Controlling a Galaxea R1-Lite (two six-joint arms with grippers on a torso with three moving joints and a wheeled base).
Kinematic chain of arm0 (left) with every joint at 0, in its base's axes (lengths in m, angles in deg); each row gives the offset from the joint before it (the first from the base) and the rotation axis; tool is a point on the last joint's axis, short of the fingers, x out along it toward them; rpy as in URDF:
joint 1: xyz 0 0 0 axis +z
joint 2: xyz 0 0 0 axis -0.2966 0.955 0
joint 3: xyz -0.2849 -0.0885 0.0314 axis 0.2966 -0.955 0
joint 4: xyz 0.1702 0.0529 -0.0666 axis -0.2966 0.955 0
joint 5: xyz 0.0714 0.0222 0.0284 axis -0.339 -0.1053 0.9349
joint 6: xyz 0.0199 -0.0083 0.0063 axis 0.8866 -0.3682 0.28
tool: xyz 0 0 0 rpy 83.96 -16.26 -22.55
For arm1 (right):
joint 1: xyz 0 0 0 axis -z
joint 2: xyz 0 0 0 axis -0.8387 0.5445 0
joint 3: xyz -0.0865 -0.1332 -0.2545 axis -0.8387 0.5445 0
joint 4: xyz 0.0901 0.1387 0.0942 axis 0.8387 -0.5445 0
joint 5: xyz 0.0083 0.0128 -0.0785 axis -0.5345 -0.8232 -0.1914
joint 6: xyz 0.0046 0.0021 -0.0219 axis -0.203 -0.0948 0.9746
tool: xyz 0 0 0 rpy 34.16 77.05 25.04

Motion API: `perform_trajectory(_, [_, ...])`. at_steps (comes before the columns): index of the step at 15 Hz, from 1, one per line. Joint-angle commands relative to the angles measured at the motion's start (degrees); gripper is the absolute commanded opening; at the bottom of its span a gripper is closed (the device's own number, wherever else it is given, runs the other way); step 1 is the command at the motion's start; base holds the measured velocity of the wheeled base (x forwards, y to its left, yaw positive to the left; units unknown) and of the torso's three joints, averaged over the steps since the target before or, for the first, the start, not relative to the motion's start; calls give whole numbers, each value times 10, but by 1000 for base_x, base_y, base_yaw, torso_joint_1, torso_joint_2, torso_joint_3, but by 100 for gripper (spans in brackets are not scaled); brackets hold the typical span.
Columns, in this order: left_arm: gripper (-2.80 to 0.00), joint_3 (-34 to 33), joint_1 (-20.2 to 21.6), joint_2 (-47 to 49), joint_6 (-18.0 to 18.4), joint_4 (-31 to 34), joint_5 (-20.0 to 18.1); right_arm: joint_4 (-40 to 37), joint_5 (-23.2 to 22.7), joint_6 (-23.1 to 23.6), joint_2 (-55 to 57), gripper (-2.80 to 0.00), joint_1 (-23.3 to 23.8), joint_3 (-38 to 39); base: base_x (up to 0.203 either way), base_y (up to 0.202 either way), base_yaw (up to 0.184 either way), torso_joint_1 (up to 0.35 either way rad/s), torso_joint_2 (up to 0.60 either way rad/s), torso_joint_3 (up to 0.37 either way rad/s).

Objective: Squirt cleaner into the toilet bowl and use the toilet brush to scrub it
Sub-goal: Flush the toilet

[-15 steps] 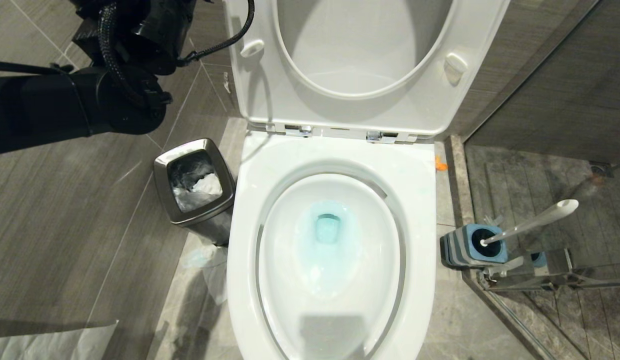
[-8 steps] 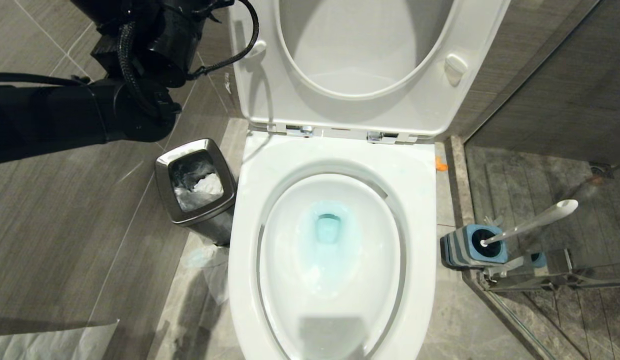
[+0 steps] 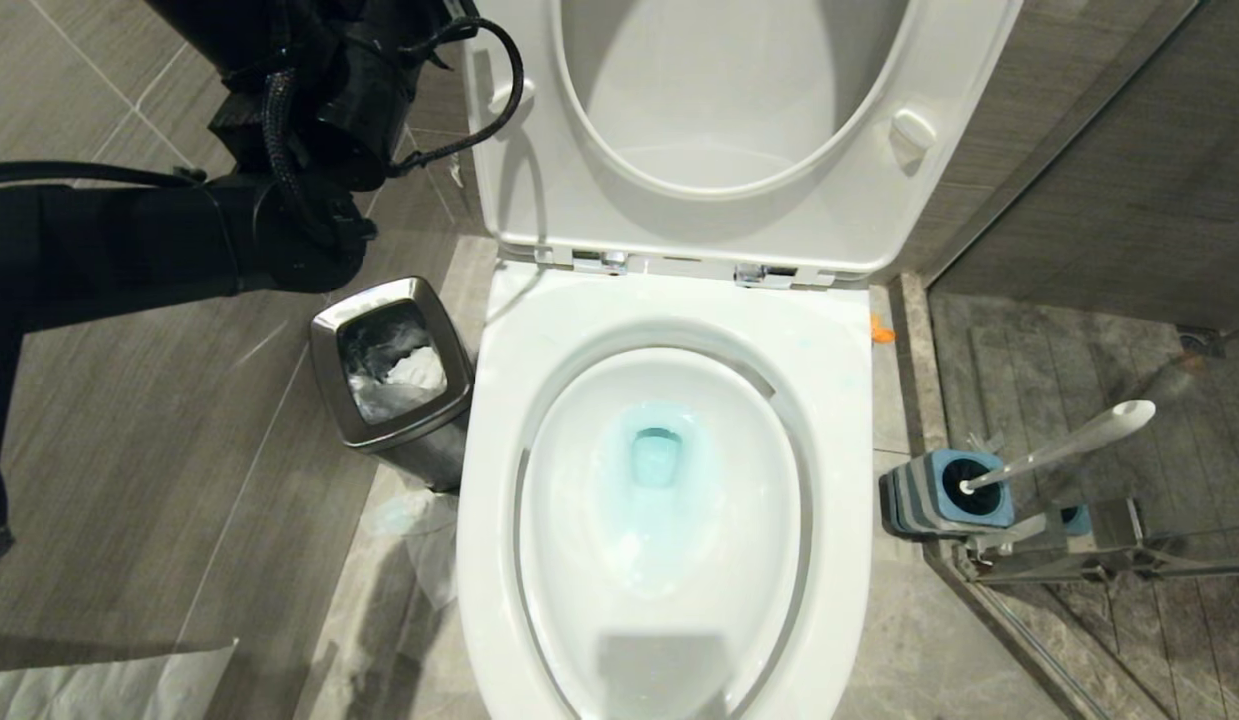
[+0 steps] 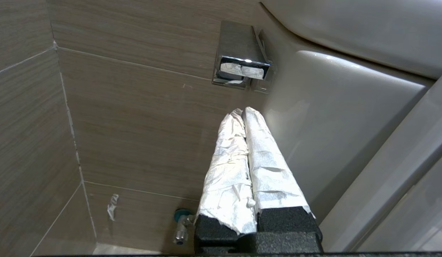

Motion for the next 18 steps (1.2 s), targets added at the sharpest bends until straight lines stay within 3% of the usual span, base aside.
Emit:
perform_trajectory(1, [-280, -1, 5, 8, 0, -3, 0, 0, 0, 0, 0, -280, 0, 1, 0, 0, 0, 0, 0, 0])
perform_trajectory(11, [-280, -5, 30, -95, 25, 17, 5, 0, 0, 0, 0, -280, 0, 1, 0, 0, 0, 0, 0, 0])
perform_trajectory(18, [-280, -5, 32, -115, 47, 22, 5, 0, 0, 0, 0, -280, 0, 0, 0, 0, 0, 0, 0, 0])
